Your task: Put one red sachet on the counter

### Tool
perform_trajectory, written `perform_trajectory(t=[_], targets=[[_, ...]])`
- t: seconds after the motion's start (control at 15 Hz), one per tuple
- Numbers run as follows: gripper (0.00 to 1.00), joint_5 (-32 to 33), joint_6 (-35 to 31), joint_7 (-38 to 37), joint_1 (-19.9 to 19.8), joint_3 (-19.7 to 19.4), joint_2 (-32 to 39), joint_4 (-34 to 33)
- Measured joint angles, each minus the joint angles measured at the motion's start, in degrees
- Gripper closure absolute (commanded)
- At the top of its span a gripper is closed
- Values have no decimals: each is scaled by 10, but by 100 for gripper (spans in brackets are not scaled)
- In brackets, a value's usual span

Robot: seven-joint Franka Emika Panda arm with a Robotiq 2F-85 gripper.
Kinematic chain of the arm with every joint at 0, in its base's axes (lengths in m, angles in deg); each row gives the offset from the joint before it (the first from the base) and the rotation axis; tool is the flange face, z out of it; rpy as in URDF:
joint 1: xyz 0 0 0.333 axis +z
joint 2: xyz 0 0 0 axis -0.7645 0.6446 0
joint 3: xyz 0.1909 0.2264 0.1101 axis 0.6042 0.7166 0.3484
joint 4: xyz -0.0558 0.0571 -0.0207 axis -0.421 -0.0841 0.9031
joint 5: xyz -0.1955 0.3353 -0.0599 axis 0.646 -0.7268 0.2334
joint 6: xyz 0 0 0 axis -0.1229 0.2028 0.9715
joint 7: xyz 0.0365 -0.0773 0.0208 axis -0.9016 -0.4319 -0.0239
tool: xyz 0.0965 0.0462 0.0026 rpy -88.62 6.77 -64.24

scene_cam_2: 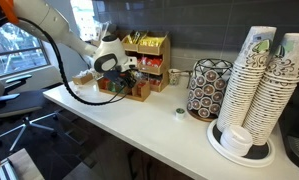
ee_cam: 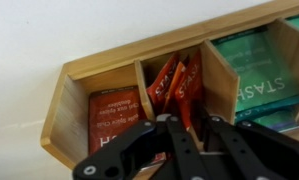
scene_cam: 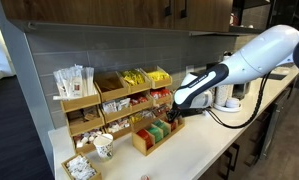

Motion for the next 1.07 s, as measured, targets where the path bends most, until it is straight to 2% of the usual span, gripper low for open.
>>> perform_trajectory(t=[0.4,0.6,1.07], targets=[[81,1,0,0,0,-2,2,0],[79,1,0,0,0,-2,2,0],[83,34,0,-3,5,-8,2,0]])
